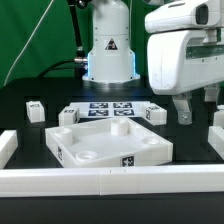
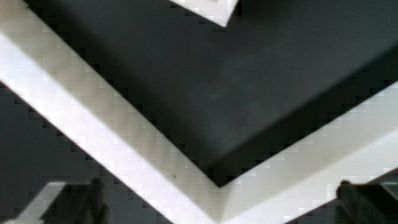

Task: Assemble one leg

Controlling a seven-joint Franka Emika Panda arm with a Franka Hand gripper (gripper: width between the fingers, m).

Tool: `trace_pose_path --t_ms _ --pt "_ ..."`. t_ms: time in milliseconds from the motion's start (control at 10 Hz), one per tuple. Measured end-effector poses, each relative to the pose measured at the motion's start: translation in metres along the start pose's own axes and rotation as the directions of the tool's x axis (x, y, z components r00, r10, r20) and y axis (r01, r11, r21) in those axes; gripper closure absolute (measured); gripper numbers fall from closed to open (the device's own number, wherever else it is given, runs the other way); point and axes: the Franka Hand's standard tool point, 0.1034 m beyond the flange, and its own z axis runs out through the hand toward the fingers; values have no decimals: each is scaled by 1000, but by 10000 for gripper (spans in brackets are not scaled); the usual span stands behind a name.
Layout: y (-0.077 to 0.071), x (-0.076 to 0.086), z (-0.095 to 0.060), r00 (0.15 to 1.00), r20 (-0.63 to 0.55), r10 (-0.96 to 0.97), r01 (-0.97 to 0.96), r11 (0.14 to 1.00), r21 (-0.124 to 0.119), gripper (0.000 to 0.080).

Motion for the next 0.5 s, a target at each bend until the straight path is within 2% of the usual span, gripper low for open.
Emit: trace_pose_path --t_ms 100,200,300,400,500 --pt "-1 -7 3 995 -16 -102 102 995 -15 150" --pt "-4 -23 7 981 -16 -193 192 981 -21 150" --pt "-4 -36 9 970 -6 -241 241 970 -14 150" --pt "-4 -42 8 944 -5 -330 329 944 -33 150" --pt "-6 -43 6 919 7 -395 395 918 -41 150"
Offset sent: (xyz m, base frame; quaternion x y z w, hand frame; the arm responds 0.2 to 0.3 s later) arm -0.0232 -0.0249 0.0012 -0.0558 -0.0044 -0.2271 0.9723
